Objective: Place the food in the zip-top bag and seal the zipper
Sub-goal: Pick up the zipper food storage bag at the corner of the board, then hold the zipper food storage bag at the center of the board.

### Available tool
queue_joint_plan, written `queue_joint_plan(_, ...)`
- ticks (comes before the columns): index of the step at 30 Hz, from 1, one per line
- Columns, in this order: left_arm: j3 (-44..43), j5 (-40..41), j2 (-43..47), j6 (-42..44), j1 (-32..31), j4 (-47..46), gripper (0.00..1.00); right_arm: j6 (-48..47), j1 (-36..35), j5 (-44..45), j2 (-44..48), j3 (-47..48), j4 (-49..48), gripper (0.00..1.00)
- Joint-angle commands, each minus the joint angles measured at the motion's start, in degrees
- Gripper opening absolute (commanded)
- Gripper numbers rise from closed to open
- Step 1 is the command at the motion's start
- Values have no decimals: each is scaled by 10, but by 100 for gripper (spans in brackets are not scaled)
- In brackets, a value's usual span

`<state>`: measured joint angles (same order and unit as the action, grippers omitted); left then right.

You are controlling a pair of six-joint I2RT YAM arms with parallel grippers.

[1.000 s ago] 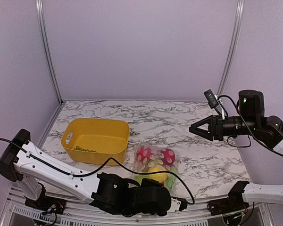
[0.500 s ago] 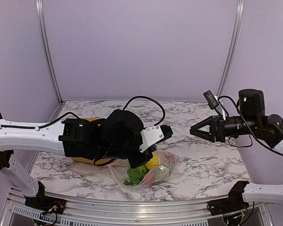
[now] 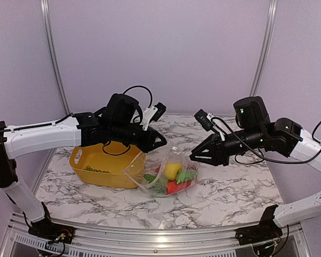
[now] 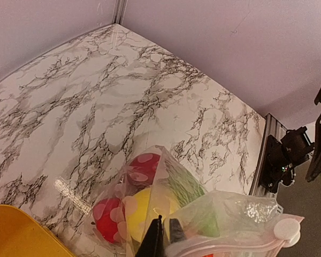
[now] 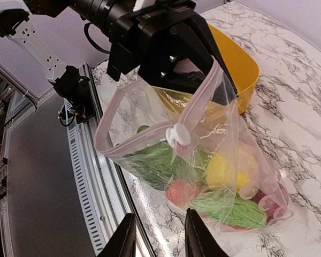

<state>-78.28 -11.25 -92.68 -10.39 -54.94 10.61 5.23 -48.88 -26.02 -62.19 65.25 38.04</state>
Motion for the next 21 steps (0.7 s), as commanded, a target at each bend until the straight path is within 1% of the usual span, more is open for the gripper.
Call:
queue_joint_plan(1, -17, -85, -24, -42, 26, -28, 7, -31, -14, 52, -31, 33, -49, 30)
queue_joint_plan(5, -12, -111, -29, -58, 39, -38, 7, -46, -22, 78, -58, 45, -67, 29)
queue_joint_plan(11, -2, -131, -30, -73, 49, -54, 7, -85, -24, 125, -67, 47, -70, 30)
queue_joint_plan(21, -3, -163, -40, -93, 63, -64, 6, -130, -24, 120, -102, 46, -80, 29)
